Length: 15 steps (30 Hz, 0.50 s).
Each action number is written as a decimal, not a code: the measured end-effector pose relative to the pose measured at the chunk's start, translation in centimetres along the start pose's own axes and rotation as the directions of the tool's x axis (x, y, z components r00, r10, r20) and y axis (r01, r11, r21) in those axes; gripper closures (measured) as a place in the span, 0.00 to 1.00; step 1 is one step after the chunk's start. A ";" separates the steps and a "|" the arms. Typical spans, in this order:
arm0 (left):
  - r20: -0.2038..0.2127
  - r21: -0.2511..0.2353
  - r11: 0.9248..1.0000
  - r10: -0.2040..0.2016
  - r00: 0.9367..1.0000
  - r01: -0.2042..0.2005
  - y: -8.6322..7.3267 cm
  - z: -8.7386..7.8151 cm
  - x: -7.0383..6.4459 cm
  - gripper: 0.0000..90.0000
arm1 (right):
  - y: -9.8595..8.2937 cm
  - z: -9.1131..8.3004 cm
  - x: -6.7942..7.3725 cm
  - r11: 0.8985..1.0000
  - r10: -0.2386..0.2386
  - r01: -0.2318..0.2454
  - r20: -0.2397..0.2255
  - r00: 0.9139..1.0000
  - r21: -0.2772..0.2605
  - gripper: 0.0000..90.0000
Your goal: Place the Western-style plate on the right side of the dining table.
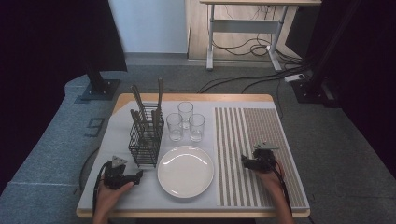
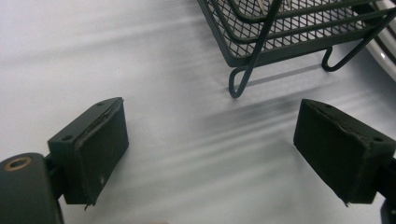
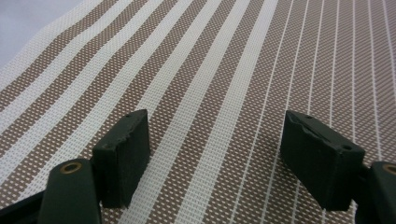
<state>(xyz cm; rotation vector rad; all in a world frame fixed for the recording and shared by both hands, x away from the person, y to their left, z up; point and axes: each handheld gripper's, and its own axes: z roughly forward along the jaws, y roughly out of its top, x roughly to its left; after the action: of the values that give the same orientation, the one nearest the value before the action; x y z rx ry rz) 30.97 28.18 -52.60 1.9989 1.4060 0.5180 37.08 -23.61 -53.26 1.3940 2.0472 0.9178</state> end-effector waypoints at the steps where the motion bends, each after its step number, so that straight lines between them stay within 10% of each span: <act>1: 0.002 -0.003 1.000 -0.002 1.000 0.002 0.0 0.0 0.0 0.11 | 0.0 0.0 0.1 1.000 -0.004 0.004 0.007 1.000 -0.002 0.27; 9: -0.035 -0.006 1.000 0.000 0.999 0.000 0.0 -0.1 -0.2 0.17 | 0.0 0.1 -0.4 0.999 0.033 -0.033 -0.025 0.999 0.006 0.27; 15: -0.006 -0.031 0.998 -0.051 0.999 0.050 -0.2 -0.3 0.3 0.17 | -0.1 -0.1 0.4 0.999 -0.035 0.035 0.013 0.999 -0.009 0.25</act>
<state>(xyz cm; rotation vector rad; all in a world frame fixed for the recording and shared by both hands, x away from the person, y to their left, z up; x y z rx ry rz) 30.75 28.62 -52.49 1.9334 1.4403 0.5218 36.86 -23.30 -53.29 1.3513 2.0492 0.9001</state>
